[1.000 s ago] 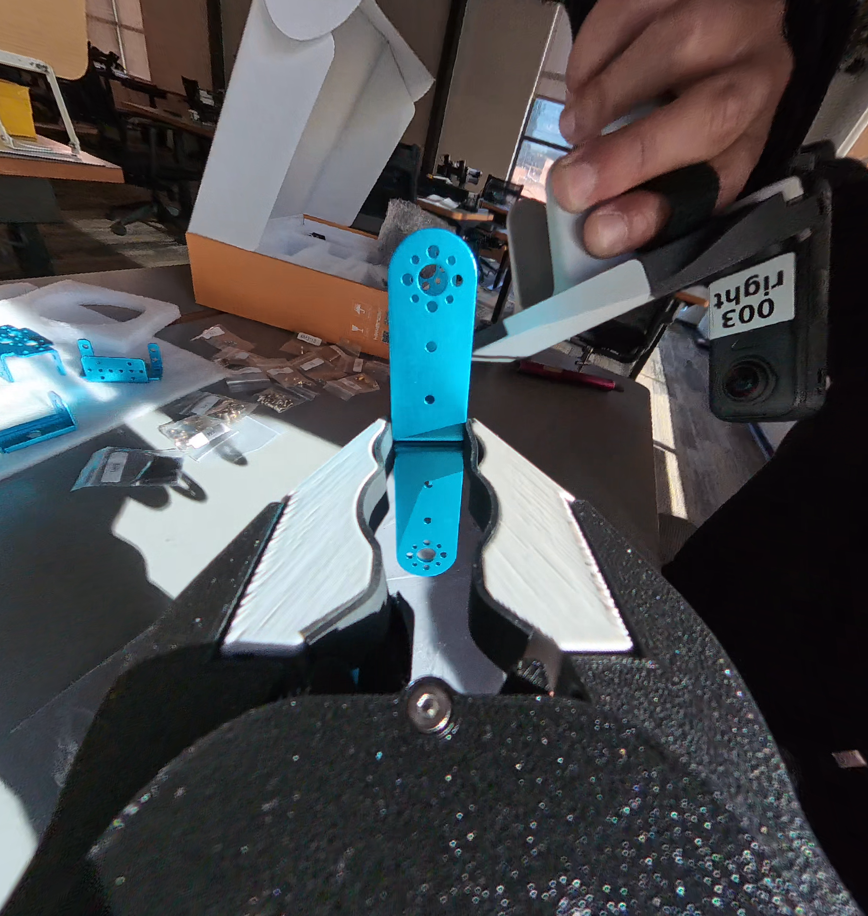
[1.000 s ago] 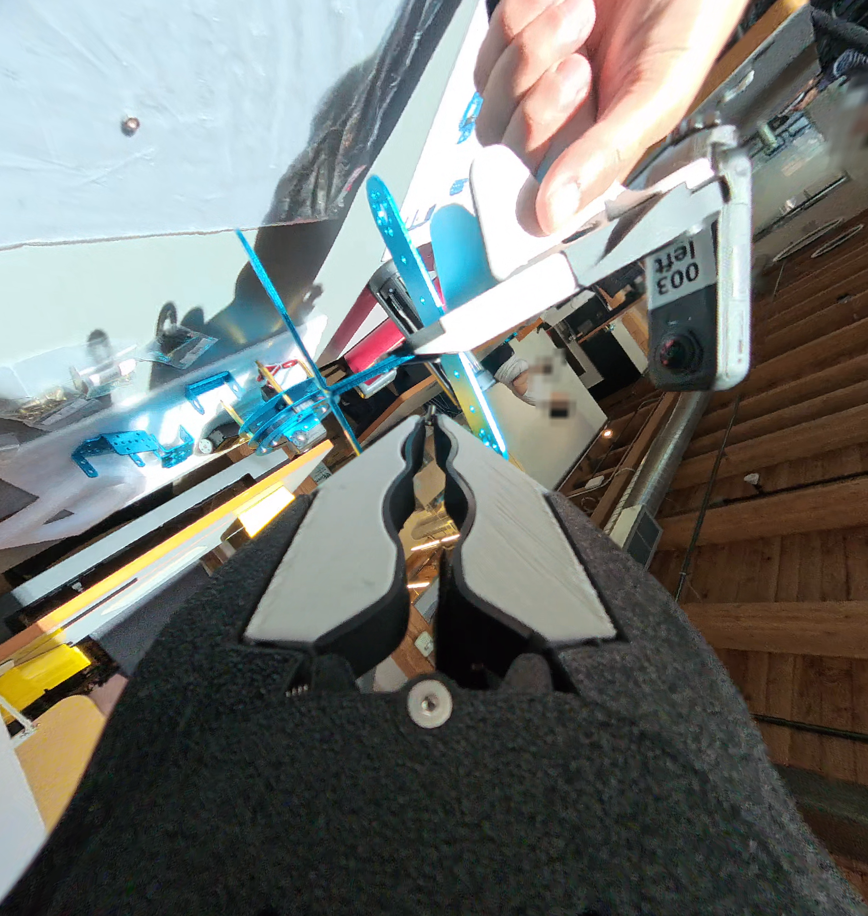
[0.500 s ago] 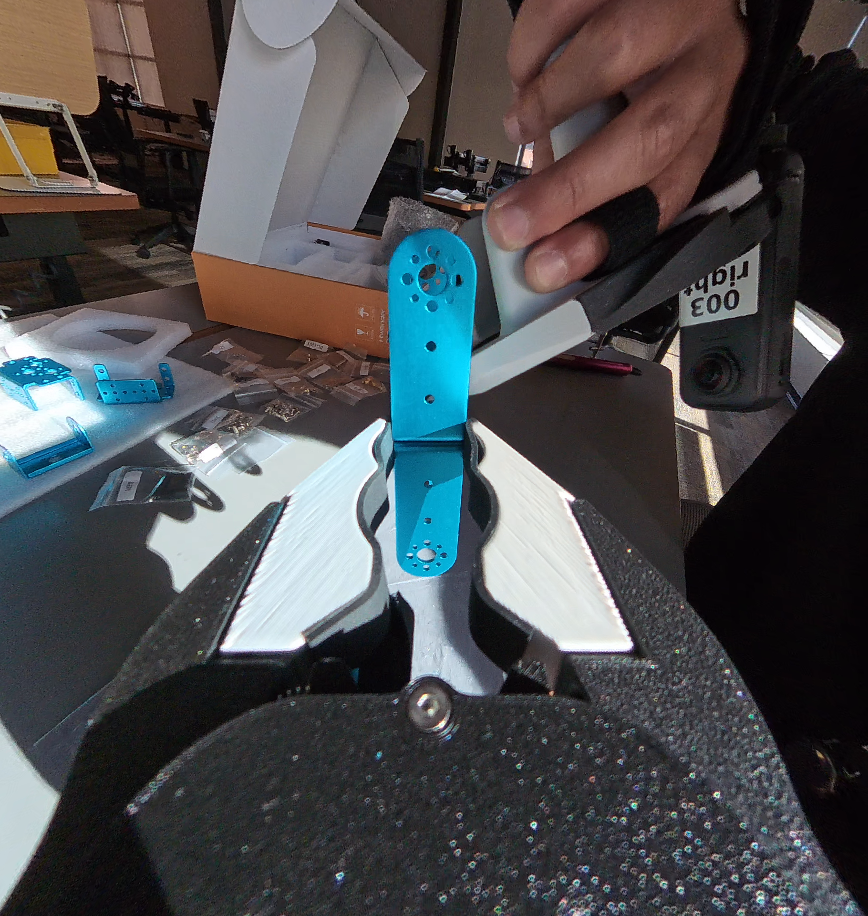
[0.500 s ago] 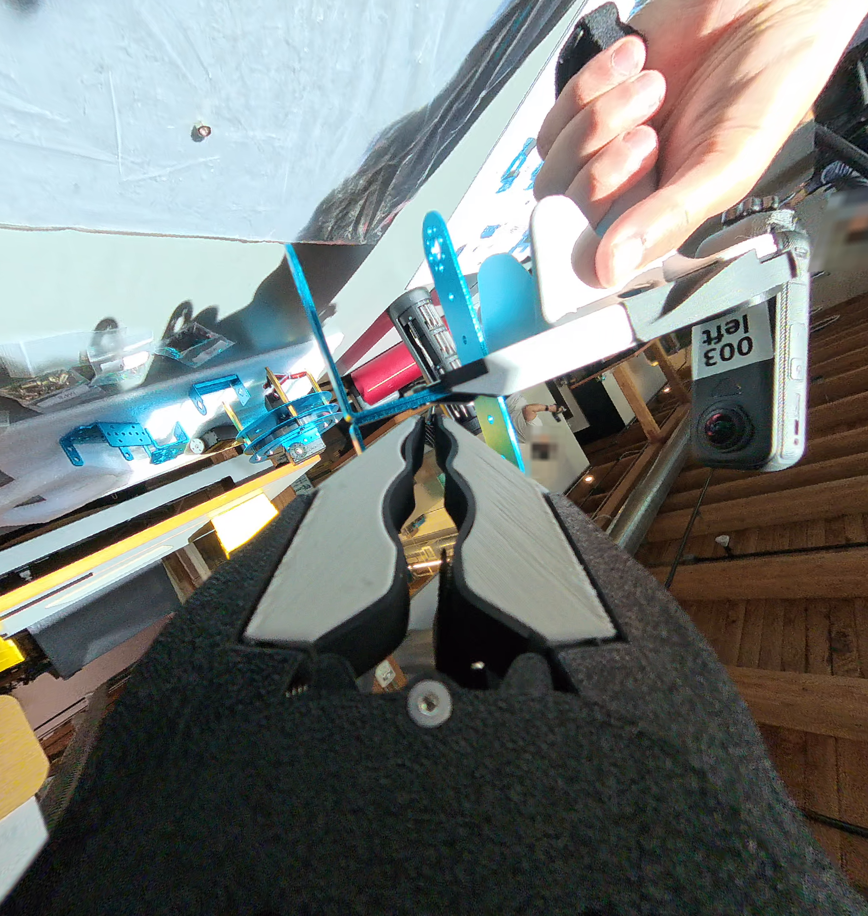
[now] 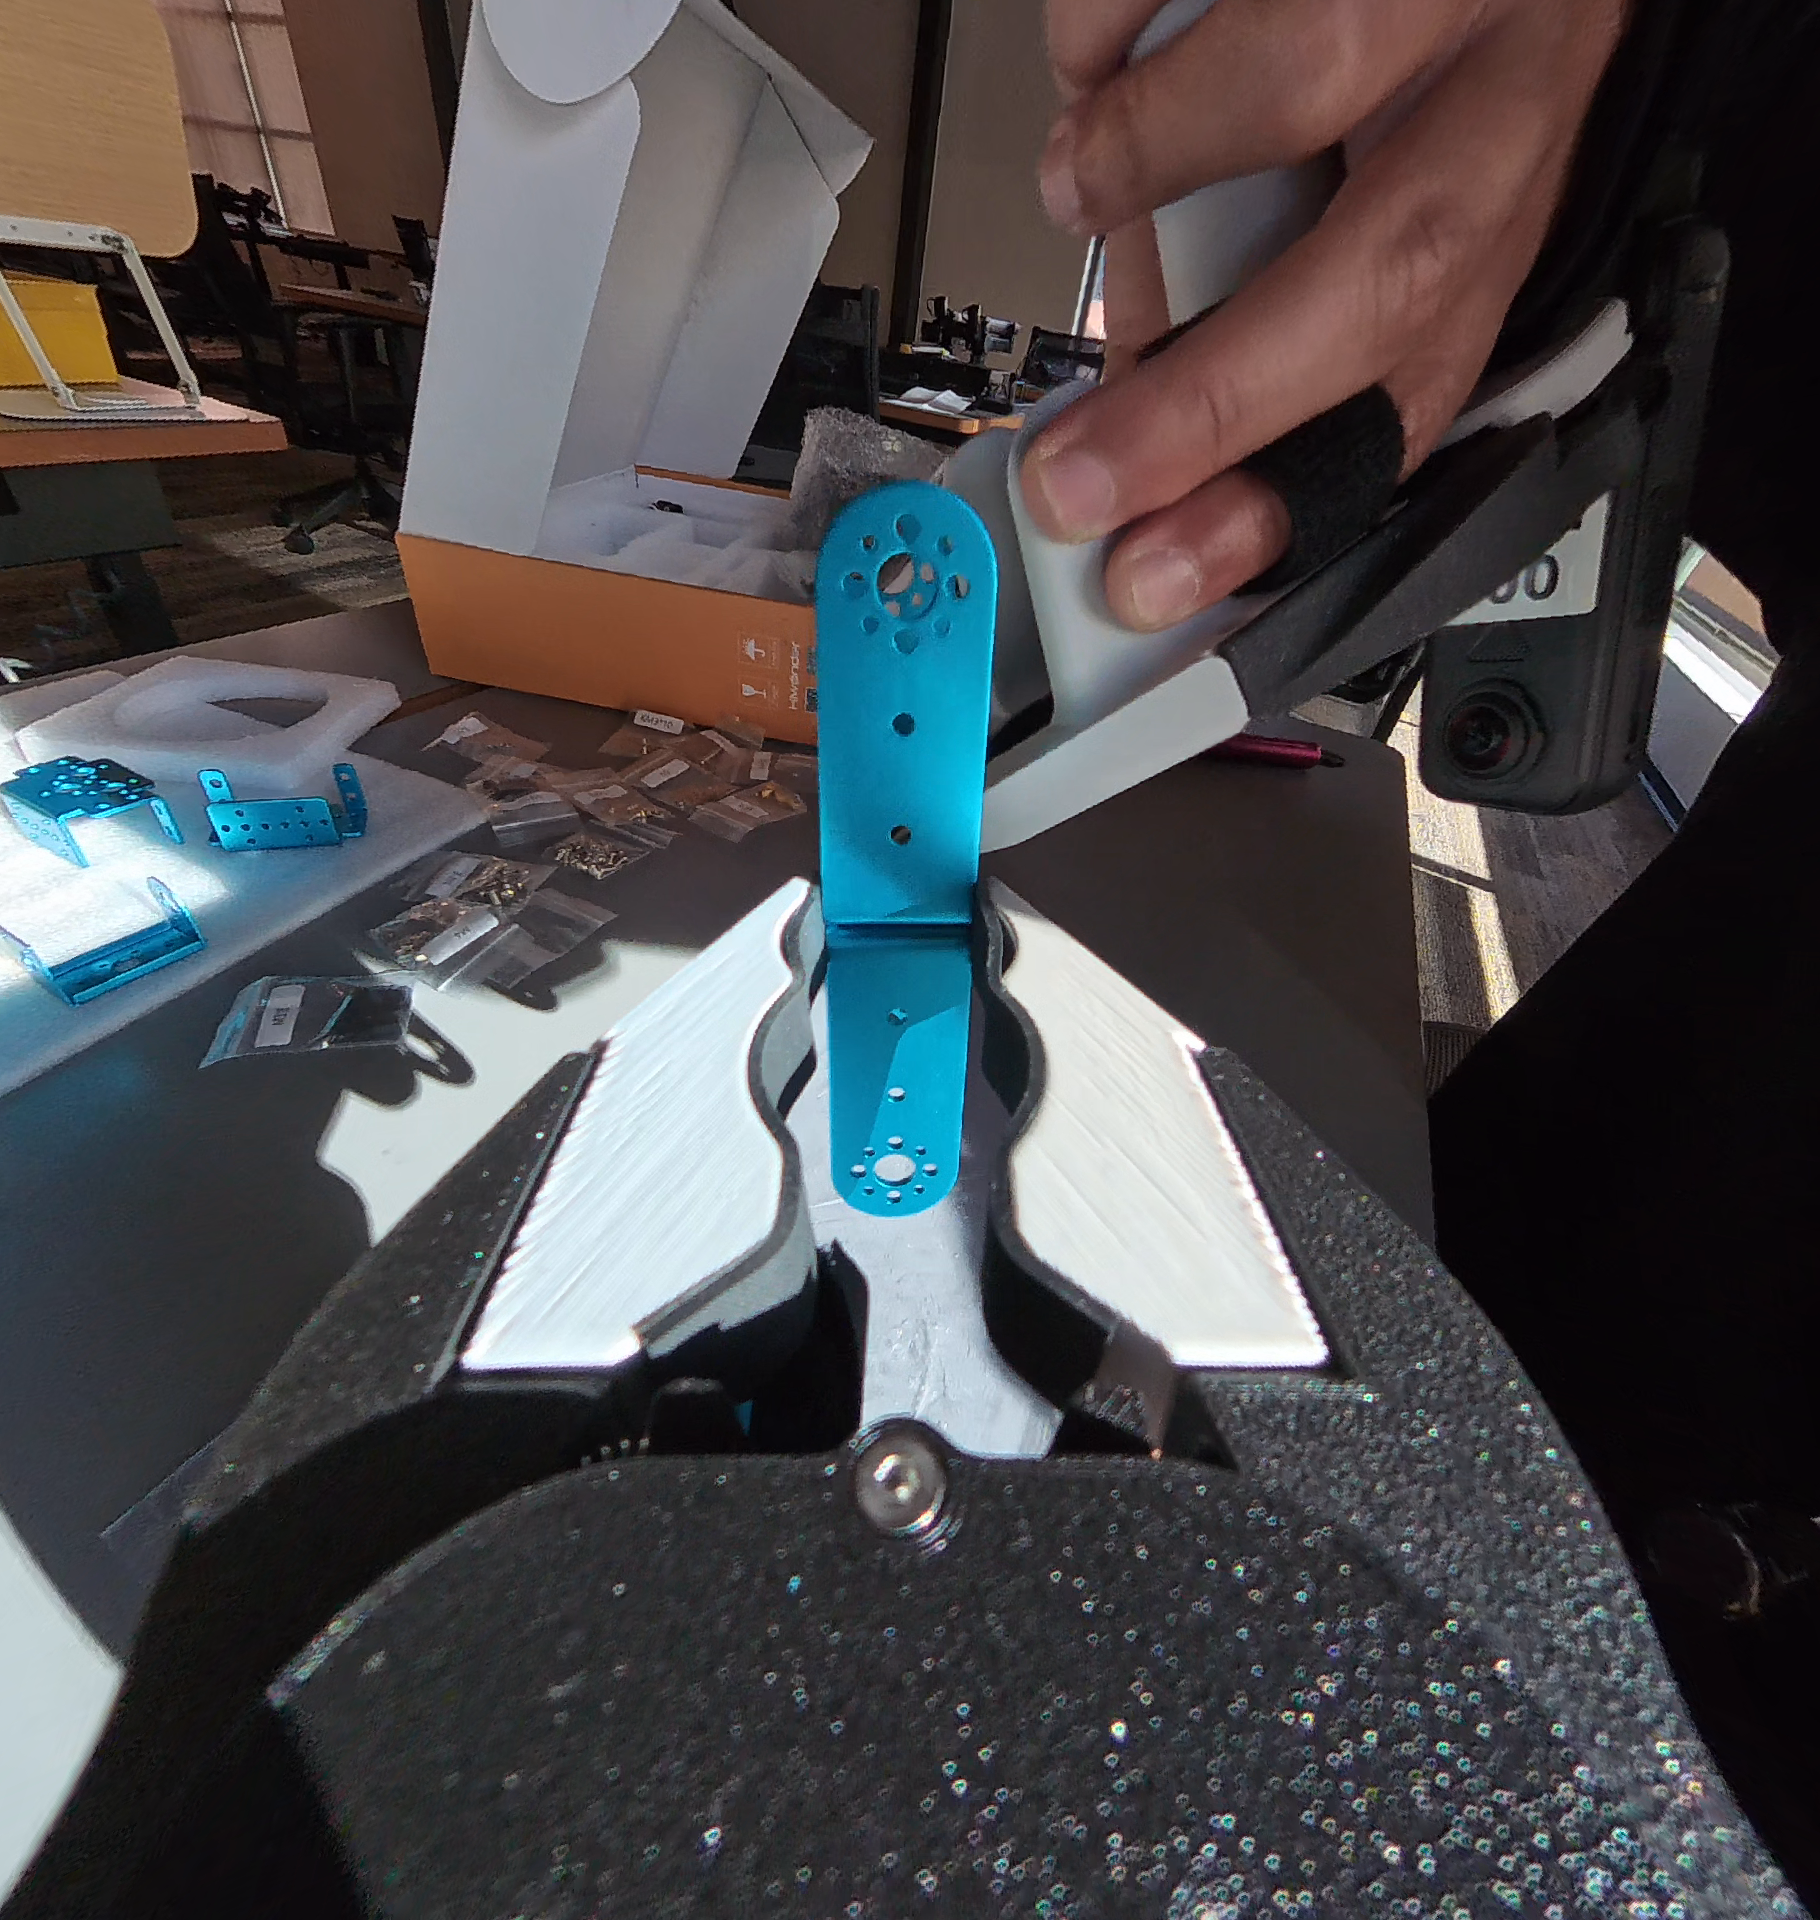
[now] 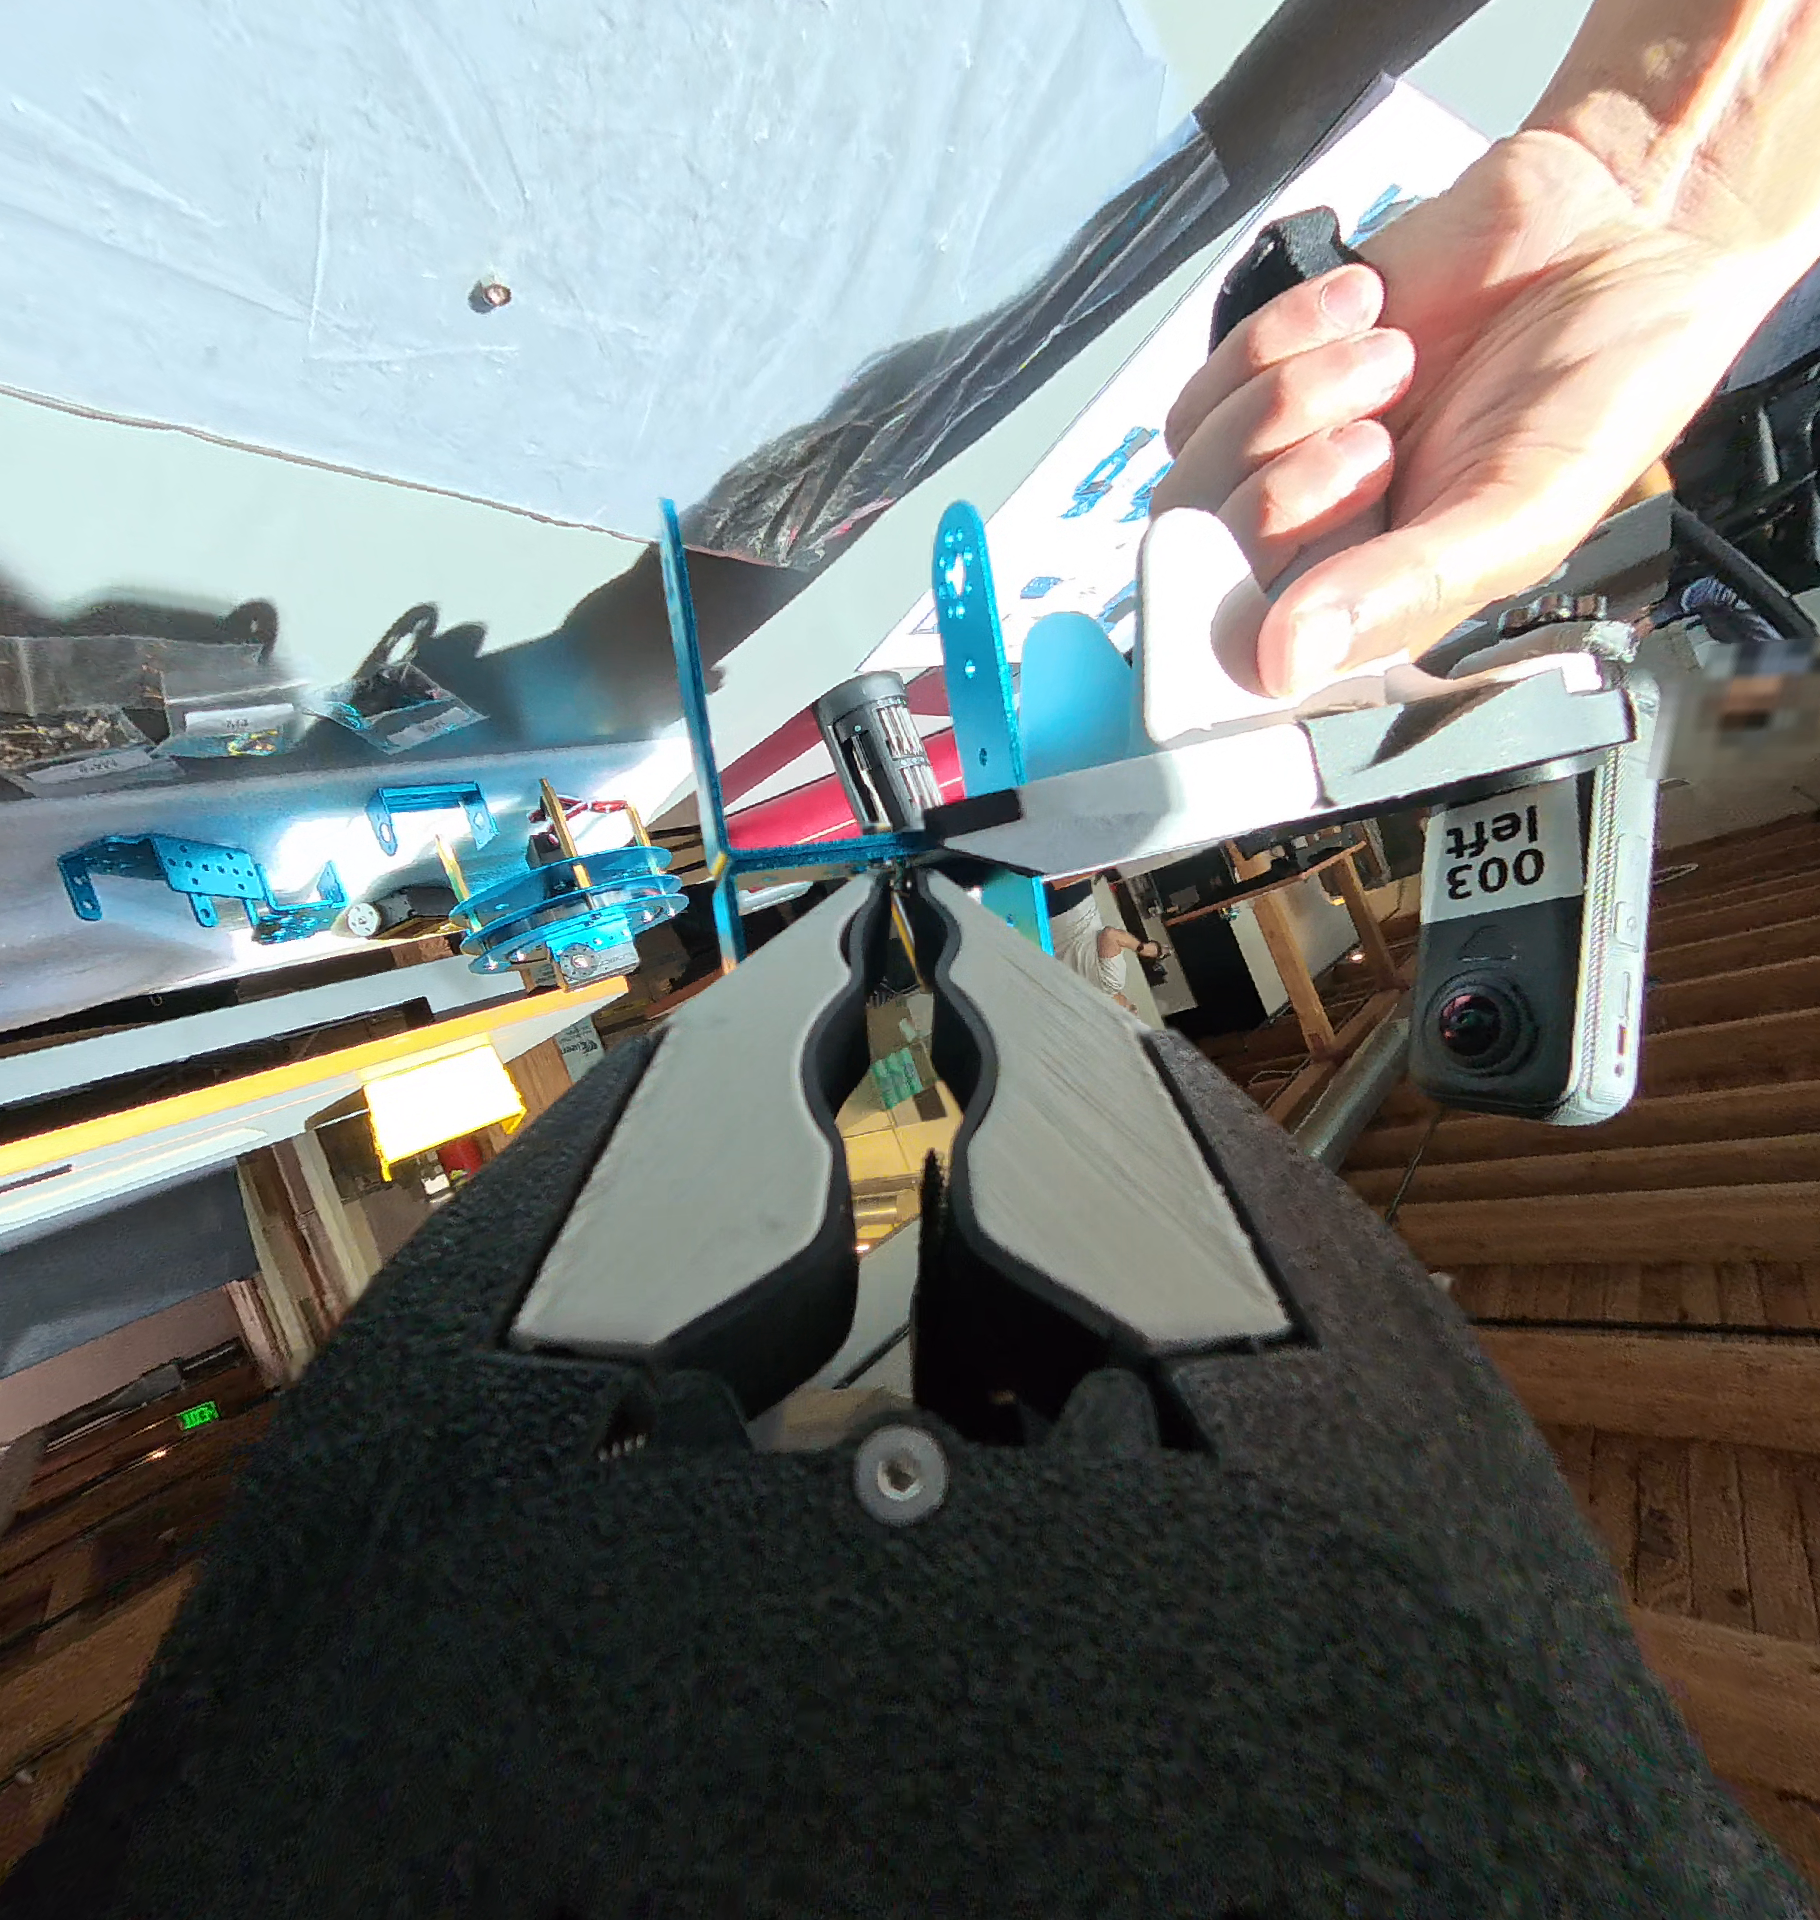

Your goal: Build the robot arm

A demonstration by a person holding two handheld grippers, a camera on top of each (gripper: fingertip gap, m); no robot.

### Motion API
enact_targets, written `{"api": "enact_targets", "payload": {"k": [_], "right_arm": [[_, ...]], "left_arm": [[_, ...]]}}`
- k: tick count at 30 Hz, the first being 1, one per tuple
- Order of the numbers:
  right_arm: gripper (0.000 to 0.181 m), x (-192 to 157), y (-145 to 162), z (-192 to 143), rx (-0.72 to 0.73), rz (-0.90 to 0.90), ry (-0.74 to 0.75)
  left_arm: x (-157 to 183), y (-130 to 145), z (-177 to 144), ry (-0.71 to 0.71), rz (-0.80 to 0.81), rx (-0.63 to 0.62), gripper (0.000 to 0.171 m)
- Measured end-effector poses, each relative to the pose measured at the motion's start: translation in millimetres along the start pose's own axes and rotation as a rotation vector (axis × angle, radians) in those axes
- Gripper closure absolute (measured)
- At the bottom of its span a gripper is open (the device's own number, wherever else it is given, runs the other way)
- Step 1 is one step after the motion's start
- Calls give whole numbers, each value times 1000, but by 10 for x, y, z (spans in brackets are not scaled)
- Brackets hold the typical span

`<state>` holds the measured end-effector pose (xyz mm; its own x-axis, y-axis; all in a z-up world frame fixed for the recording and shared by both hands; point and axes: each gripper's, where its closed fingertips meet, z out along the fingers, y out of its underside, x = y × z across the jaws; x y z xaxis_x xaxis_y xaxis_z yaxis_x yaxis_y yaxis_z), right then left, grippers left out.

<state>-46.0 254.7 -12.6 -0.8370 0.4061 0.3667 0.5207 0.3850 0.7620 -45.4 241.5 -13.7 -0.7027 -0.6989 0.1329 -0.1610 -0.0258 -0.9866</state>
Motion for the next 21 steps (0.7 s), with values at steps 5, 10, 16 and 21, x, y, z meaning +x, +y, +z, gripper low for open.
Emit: {"api": "enact_targets", "payload": {"k": [5, 10, 16, 21], "right_arm": [[178, 15, 0, 7, 9, -37, -10], [177, 30, 7, -16, 38, -41, -24], [177, 62, 42, -62, 51, -52, -57], [175, 91, 74, -57, 33, -45, -59]], "left_arm": [[-1, 0, -9, -2, 5, 0, 146], [25, -21, -14, 9, 5, 19, 145], [75, -81, -26, 23, 19, 49, 145], [68, -106, -43, 17, 18, 65, 145]]}}
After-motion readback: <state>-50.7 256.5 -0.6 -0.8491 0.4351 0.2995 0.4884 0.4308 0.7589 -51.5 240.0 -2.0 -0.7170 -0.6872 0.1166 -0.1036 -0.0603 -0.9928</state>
